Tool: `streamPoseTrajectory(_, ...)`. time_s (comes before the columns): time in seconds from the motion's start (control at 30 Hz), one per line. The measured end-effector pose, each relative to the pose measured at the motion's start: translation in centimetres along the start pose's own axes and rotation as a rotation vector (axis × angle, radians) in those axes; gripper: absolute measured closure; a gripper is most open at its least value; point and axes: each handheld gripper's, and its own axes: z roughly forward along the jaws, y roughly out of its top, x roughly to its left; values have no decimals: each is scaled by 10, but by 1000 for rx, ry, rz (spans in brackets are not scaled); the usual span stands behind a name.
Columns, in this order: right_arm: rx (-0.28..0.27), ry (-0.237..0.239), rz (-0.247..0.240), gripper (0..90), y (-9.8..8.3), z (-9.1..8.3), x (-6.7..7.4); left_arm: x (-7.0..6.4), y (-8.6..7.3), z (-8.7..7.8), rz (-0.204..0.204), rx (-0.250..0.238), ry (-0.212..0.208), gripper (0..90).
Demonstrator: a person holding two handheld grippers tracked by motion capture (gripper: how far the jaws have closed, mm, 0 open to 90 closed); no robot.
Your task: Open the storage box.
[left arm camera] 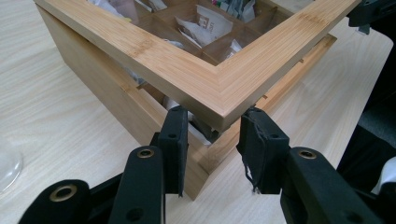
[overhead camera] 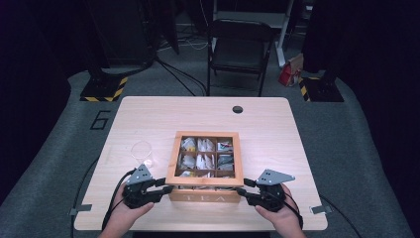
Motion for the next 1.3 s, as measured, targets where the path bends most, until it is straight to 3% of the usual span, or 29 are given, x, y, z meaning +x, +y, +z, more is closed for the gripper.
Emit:
streamPoseTrajectory(0.1,-1,2,-4,547,0,0,1,0,3,-1,8,13,2,626)
streamPoseTrajectory(0.37,-19,-30,-22,505,8,-7,-4,2,13,-8,-21,9,-9,627)
streamPoseTrajectory(0.53,-35,-33,-6,489,14,-10,-7,3,22,-12,-32,-5,-5,628)
streamPoseTrajectory(0.93,-48,-33,-93,496,39,-15,-6,5,38,-19,12,-21,39,594)
streamPoseTrajectory(1.3,-55,-21,-68,496,50,-18,-11,5,51,-25,40,-23,60,594)
